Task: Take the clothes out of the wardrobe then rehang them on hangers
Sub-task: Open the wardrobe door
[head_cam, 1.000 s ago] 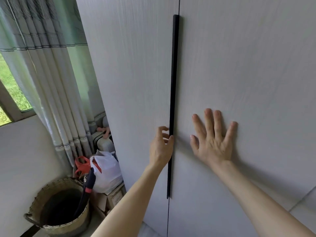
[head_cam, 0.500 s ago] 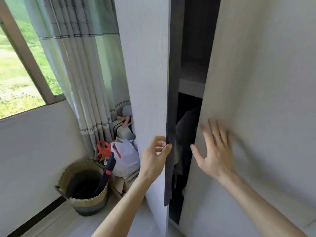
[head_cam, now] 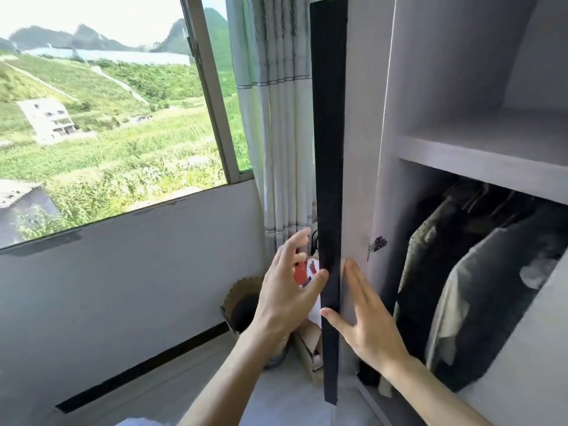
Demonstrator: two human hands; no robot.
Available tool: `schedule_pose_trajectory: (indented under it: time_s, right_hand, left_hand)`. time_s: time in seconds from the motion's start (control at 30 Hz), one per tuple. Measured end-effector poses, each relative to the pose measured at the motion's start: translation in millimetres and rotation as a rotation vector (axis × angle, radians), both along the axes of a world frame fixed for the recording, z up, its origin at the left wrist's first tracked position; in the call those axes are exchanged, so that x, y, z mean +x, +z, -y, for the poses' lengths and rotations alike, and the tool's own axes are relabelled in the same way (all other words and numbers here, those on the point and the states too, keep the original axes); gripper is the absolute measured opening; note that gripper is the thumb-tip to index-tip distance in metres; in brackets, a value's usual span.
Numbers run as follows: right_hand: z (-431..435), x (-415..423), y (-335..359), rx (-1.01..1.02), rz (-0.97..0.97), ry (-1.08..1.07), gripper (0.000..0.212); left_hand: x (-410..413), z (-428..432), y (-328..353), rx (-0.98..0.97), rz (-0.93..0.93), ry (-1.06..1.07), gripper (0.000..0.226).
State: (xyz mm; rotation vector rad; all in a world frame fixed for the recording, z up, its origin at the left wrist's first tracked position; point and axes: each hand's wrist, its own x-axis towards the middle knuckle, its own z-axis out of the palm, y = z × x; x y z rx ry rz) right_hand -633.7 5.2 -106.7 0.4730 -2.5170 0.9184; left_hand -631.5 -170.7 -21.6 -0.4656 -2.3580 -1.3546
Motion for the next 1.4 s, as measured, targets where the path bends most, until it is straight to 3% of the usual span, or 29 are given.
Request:
schedule_pose_trajectory:
  time_s: [0.07, 0.2, 0.4, 0.6, 0.77, 0.93, 1.03, 1.2, 1.4]
  right_hand:
    - [18.1, -13.1, -5.1, 0.021, -0.060, -0.031, 0.093]
    - [46.5, -45.2, -13.4, 0.118, -0.162, -0.085, 0.106]
    - [82.1, -91.7, -22.0, 0.170, -0.203, -0.037, 0.108]
    - [120.2, -120.1, -15.4, 0.216, -0.126, -0.073, 0.113]
    - [127.1, -142.8, -9.9, 0.265, -0.078, -0.027, 0.111]
    - [101.6, -156.5, 2.8, 0.316, -0.065, 0.072, 0.096]
    - [70.2, -146.8, 11.2, 0.283, -0.030, 0.070, 0.082]
    - [-11.3, -84.4, 18.3, 0.296, -0.061, -0.151, 0.071]
    - [-97.1, 18.0, 46.0, 0.358, -0.184, -0.628, 0.058]
  left_hand:
    - [-13.0, 13.0, 17.5, -0.083, -0.158, 0.071, 0.083]
    - [-40.9, 33.7, 35.5, -0.373, -0.541, 0.233, 0.079]
    - [-67.2, 65.6, 30.2, -0.565, -0.505, 0.389, 0.074]
    - [-92.5, 88.3, 34.7, -0.577, -0.403, 0.514, 0.069]
    - [-104.0, 95.4, 34.9, -0.513, -0.271, 0.440, 0.092]
    - [-111.1, 102.0, 28.1, -0.575, -0.210, 0.421, 0.077]
    - [-111.1, 94.4, 7.1, -0.559, -0.285, 0.363, 0.070]
    - [-114.5, 43.0, -33.6, -0.377, -0.270, 0.142, 0.063]
    - [-113.9, -56.1, -46.8, -0.270, -0.125, -0.284, 0.062]
